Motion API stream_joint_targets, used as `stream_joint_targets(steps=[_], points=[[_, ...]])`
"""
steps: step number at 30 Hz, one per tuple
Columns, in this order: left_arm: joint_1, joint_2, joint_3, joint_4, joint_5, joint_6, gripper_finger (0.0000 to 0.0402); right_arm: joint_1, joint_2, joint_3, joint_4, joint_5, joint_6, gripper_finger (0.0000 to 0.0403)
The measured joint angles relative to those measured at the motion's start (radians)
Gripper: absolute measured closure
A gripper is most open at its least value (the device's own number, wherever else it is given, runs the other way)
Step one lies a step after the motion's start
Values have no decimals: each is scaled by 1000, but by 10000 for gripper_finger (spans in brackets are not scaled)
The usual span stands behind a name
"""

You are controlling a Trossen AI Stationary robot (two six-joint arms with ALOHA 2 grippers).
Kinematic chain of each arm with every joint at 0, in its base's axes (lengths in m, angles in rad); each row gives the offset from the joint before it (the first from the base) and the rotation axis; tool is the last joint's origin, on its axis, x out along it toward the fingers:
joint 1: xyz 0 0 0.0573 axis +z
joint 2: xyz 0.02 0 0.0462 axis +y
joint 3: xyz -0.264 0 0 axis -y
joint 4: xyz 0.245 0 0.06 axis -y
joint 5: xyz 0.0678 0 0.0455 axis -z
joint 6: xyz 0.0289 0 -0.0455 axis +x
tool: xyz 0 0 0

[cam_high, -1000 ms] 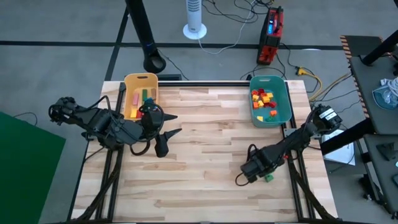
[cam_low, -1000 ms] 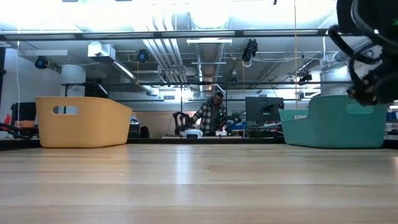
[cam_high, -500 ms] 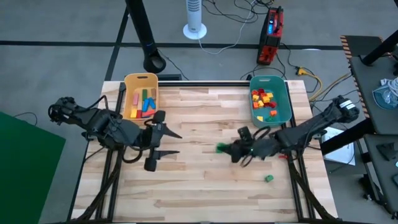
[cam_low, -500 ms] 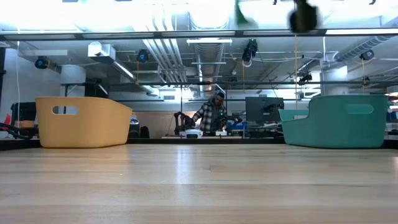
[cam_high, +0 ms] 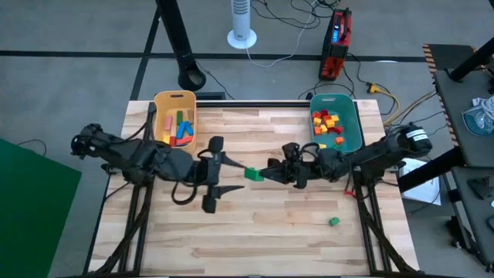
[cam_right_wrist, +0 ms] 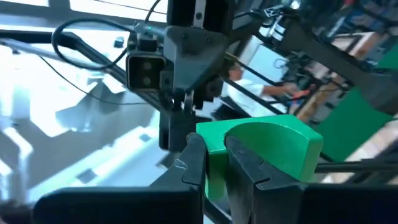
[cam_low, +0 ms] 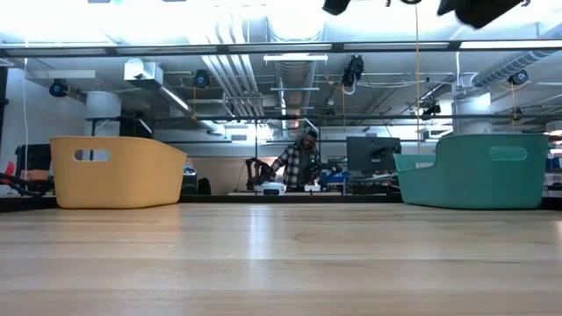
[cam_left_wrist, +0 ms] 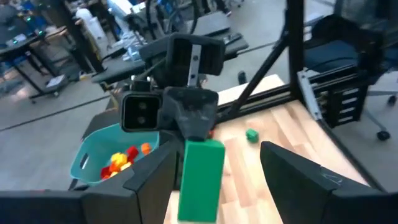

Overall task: Sort blocks by size
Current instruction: Put the green block into the yellow bin

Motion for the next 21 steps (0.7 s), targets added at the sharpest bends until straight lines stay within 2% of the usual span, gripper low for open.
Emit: stream_joint_targets(steps=[7,15,21], points=[[38,38,7,-7,51,14,162,-52,94,0,184,-91,95,374],[108,84,7,-66,50,-77,152,-82,100,2,203,-134,125,372],[117,113,7,-70,51,-31,159,-92,100,16,204,-164,126,371]])
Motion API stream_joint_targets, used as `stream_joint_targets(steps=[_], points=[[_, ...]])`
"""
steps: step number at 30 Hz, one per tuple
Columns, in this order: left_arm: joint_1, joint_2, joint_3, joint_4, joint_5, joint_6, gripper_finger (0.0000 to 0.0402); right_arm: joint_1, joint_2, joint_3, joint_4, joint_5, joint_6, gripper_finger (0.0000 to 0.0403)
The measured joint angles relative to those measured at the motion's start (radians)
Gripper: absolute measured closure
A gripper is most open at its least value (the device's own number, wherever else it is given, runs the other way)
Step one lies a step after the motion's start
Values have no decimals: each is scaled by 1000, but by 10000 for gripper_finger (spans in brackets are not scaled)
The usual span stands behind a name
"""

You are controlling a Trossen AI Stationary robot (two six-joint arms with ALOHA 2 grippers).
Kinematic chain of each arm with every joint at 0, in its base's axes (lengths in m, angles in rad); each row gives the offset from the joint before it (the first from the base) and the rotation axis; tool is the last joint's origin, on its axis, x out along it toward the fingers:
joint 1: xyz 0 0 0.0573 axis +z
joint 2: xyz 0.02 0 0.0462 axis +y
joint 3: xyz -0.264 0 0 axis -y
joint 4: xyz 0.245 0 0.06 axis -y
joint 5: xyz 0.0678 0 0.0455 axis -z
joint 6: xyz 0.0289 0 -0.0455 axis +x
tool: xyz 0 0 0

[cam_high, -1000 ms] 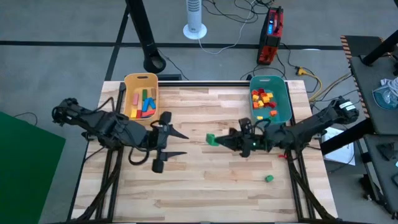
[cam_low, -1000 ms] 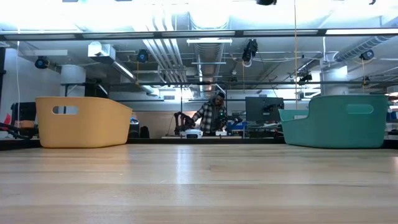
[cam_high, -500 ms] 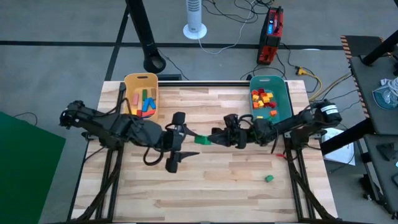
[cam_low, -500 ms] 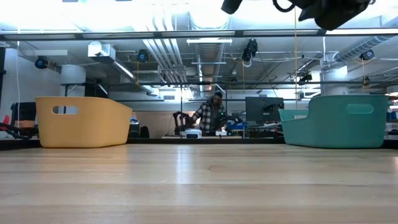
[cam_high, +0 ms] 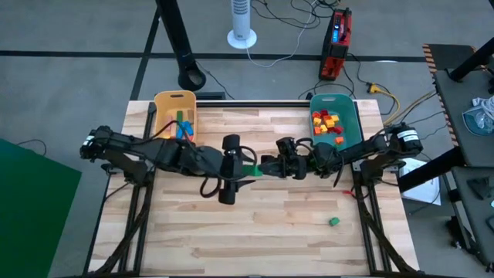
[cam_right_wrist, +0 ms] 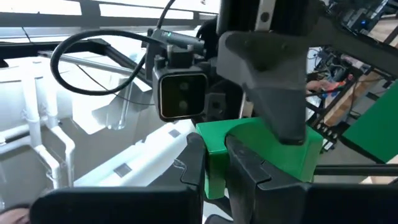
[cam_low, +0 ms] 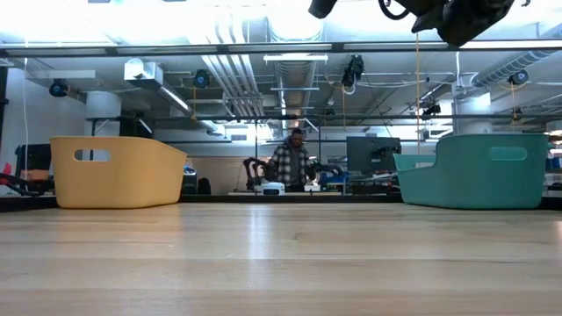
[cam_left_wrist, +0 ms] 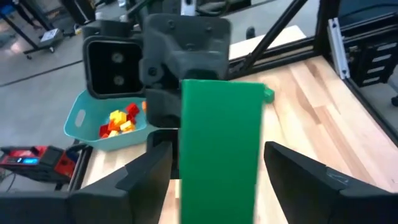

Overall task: Sort blocks by size
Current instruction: Put the green block into the yellow bin

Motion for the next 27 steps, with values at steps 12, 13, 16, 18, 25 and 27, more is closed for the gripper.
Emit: stream_joint_targets(steps=[12,13,16,18,25,27], points=[[2,-2,0,7,1,-3,290,-10,-2,3,-57,0,10,370],[2,-2,0,7,2,-2,289,-11,-3,3,-61,0,9,370],[7,-3,0,-8,1,-1,289,-21,-1,3,-64,3,-1,363],[18,-6,0,-33,-1,-6,289,-39,0,3,-70,2,1,352],[139,-99,0,-286,-32,-85,289,-181,-9,1,-115,-62,76,300],[208,-138,0,-358,-44,-135,289,-239,-15,2,-159,-93,92,288]])
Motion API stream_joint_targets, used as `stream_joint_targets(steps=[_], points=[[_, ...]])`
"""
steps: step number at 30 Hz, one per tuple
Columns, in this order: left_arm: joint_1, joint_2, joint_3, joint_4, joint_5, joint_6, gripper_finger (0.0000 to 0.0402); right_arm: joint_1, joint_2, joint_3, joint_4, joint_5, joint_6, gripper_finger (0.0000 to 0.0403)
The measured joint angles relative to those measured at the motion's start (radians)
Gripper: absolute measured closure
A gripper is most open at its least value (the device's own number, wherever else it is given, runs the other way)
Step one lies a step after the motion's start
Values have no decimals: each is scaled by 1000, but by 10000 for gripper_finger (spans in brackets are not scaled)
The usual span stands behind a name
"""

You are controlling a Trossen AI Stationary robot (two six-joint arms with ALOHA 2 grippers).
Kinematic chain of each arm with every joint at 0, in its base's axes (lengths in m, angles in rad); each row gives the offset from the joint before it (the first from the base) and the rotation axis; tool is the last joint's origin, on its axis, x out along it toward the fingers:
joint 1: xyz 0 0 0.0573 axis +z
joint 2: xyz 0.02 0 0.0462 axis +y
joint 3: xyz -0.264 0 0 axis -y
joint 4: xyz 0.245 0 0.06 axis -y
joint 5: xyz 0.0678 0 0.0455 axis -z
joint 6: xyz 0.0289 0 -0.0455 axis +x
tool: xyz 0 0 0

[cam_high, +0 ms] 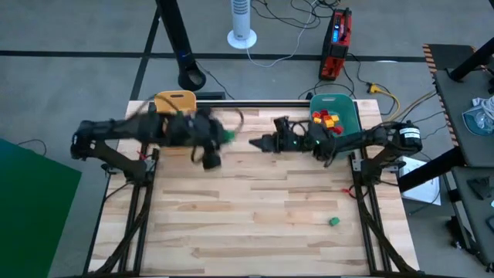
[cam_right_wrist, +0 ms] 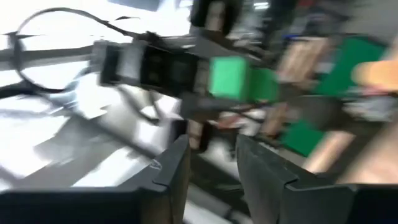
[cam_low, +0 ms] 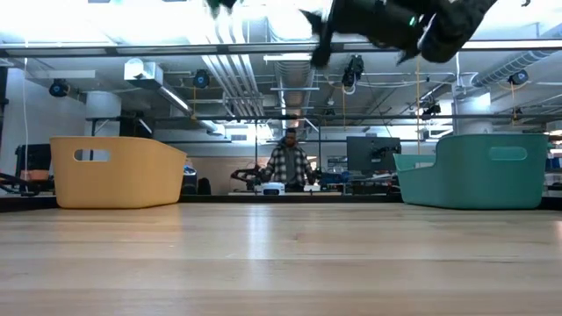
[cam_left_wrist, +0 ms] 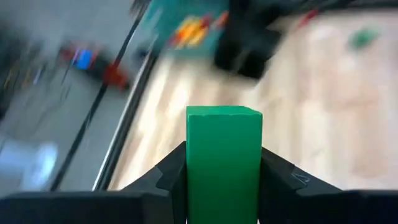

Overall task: Sort blocks by size
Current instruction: Put the green block into the yellow bin, then put the green game piece into the blue bin

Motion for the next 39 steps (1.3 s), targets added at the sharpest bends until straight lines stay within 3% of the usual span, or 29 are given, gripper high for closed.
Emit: stream_joint_targets(steps=[4,8,14,16,18,24,27,29,32,35,39], points=[[187,-49,-28,-194,1,-105,289,-104,2,-1,-145,-42,4,271],[444,-64,-114,-316,0,-204,289,-144,1,12,-246,-105,-14,263],[801,-40,-300,-320,120,-379,289,-140,1,32,-355,-141,-63,268],[877,-31,-351,-300,142,-400,287,-136,1,32,-361,-142,-65,273],[912,-30,-386,-289,159,-392,256,-132,1,32,-360,-143,-64,275],[894,-50,-378,-285,157,-363,124,-116,-18,35,-363,-168,-43,269],[842,-79,-325,-280,158,-367,93,-99,-42,54,-396,-168,-52,273],[791,-108,-278,-277,158,-388,86,-75,-71,78,-510,-167,-65,281],[682,-155,-214,-280,157,-444,85,-12,-127,153,-865,-165,-117,295],[542,-201,-159,-275,157,-513,88,67,-162,274,-1353,-134,-166,307],[354,-245,-111,-257,89,-565,91,198,-161,401,-1887,-24,-184,319]])
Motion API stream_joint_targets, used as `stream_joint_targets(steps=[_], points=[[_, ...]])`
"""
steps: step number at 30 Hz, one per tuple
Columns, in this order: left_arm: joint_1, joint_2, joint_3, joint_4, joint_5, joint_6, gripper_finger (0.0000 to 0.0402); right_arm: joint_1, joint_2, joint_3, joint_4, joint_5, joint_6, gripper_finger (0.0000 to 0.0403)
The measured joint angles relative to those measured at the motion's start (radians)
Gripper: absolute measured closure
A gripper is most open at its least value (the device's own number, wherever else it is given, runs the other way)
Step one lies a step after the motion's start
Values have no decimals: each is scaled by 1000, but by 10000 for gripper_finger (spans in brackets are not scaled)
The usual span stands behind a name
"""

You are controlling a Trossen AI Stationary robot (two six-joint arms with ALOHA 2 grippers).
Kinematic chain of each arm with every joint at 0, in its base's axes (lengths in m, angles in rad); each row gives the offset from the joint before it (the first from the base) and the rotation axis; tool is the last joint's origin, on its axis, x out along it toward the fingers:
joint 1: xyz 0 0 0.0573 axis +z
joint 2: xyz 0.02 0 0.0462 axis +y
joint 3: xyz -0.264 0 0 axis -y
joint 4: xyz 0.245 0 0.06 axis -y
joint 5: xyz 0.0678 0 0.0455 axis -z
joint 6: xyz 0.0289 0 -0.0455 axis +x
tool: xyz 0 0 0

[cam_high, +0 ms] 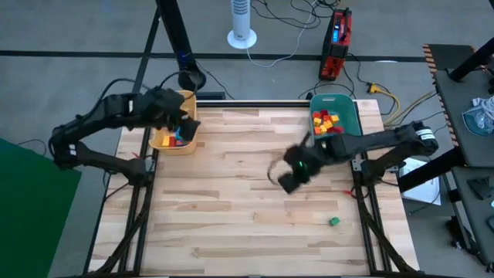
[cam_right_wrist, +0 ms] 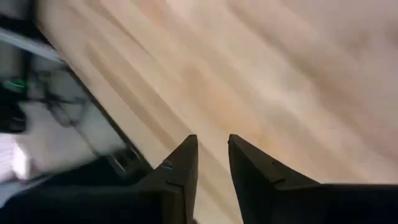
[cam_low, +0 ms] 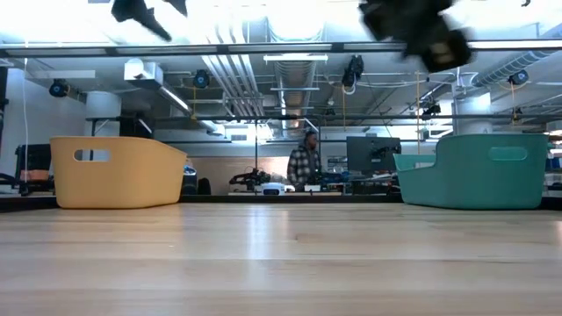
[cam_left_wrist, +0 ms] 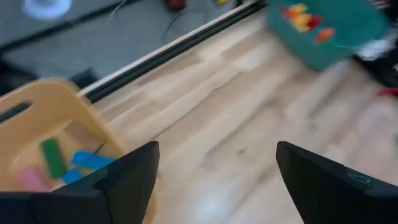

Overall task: Sort blocks by size
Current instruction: Put the green game piece into the blue bin

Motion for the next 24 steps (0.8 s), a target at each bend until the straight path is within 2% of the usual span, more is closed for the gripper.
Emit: stream_joint_targets(steps=[2,4,13,19,24], points=[[-80,-14,19,5,-23,-7,91,71,-1,10,-119,21,60,326],[-153,-21,38,4,-32,-7,91,145,-4,3,-162,21,150,332],[-396,-14,107,29,-37,-34,91,442,-5,-148,-187,28,646,339],[-493,-12,112,31,-39,-54,91,582,-5,-205,-211,77,796,298],[-521,-11,112,32,-47,-77,91,641,-7,-256,-274,75,889,248]])
